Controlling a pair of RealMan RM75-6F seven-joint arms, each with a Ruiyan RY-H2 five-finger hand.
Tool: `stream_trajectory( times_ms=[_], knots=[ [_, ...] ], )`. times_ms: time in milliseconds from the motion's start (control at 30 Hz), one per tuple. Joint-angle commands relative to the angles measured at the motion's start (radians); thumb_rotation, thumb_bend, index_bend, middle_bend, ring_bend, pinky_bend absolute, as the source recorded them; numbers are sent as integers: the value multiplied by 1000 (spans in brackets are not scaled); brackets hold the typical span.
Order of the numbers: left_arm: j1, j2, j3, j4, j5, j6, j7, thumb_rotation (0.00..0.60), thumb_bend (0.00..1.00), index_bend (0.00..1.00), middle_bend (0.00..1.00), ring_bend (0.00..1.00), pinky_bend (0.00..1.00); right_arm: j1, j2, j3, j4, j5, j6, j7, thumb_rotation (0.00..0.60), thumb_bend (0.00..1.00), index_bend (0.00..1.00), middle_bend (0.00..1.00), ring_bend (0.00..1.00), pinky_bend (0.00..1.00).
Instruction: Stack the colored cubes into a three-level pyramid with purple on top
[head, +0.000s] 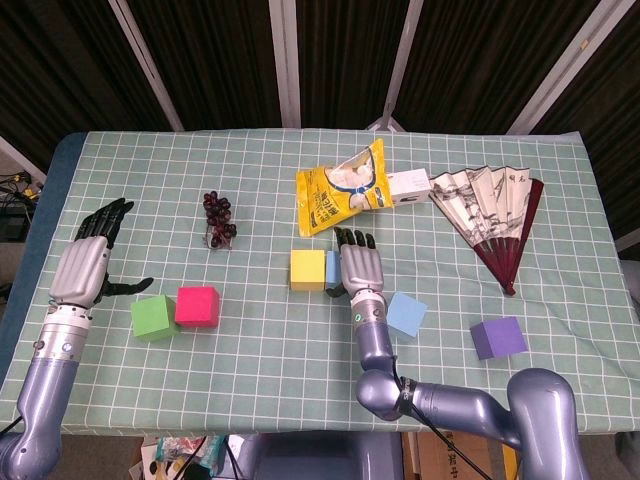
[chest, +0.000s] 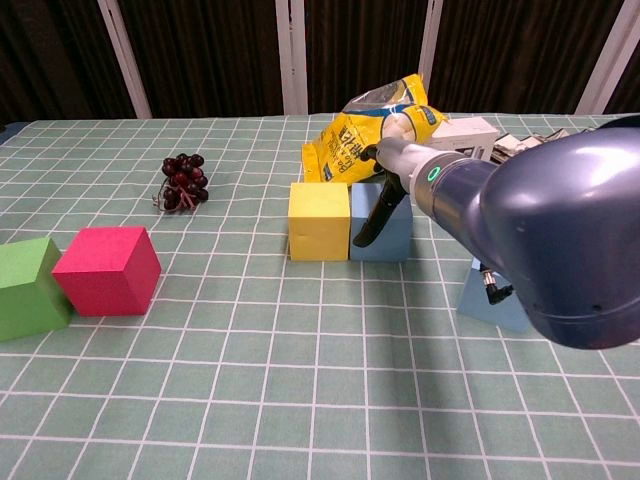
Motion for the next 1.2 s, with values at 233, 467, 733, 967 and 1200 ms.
stream_trajectory(
  times_ms=[233,467,733,967,1200],
  knots=[
    [2,4,-1,-7,6,5,-2,600,126,0,0,0,0,-28,43,-27,-102,-3,52,-21,600,138,0,45,0,0],
    [5,9,3,-22,21,12,2,600,125,0,0,0,0,-61,86,-55,-217,-16,115,-35,600,137,0,45,0,0],
    [8,12,8,-37,37,20,8,600,126,0,0,0,0,-102,142,-76,-322,-20,174,-40,600,136,0,46,0,0],
    [10,13,13,-48,50,26,15,600,125,0,0,0,0,-137,190,-96,-404,-17,204,-39,600,136,0,70,0,0],
    [8,11,16,-54,50,23,24,600,125,0,0,0,0,-164,224,-132,-510,-32,249,-49,600,136,0,70,0,0]
  ],
)
